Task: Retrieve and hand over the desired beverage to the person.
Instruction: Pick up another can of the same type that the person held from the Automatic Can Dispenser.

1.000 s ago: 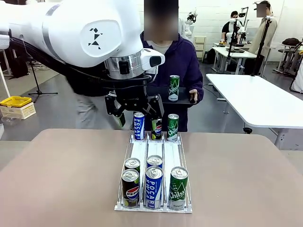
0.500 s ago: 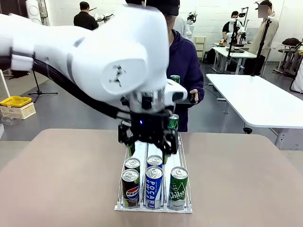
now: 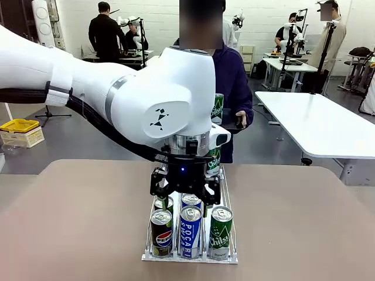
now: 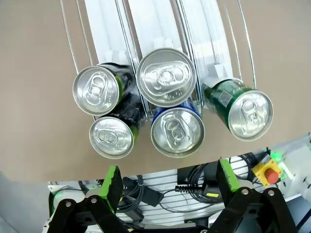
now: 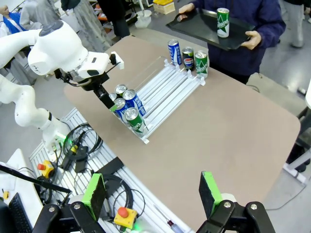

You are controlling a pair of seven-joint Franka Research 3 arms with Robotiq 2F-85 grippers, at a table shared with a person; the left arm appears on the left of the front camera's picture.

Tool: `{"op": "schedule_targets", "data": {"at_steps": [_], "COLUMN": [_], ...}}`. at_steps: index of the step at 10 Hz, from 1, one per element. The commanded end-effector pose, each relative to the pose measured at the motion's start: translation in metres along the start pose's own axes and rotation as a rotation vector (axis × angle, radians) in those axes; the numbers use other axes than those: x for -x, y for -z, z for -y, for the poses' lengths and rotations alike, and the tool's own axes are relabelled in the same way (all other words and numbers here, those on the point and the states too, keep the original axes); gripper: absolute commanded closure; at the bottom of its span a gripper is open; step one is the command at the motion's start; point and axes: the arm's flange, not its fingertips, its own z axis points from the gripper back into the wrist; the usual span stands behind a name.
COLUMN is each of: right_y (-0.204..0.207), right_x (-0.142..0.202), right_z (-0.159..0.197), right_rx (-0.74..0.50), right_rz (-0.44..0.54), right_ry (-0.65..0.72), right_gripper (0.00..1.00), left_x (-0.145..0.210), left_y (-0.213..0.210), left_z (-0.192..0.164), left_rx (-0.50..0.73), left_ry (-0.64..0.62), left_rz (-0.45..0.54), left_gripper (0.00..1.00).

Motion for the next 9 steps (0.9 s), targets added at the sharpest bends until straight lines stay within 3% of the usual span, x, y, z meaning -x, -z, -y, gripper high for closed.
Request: {"op": "schedule_targets", "data": {"at_steps": [1,9], "right_y": [-0.001,-0.001], "right_x": [-0.001,-0.001], "right_z": [0.0,0.0], "right_rx": [-0.017,-0.017], "right_rz": [0.001,0.001], "right_ry": [-0.009,-0.009], "right_gripper": [0.0,0.0], "left_x": [-0.002,-0.022], "left_y": [0.0,0.02], "left_z": [0.005,0.004], "left_rx": [0.032,0.033], "left_ry": [-0.045,-0.127], "left_rz": [0.013,-0.002], "left_gripper": [0.0,0.0]}}
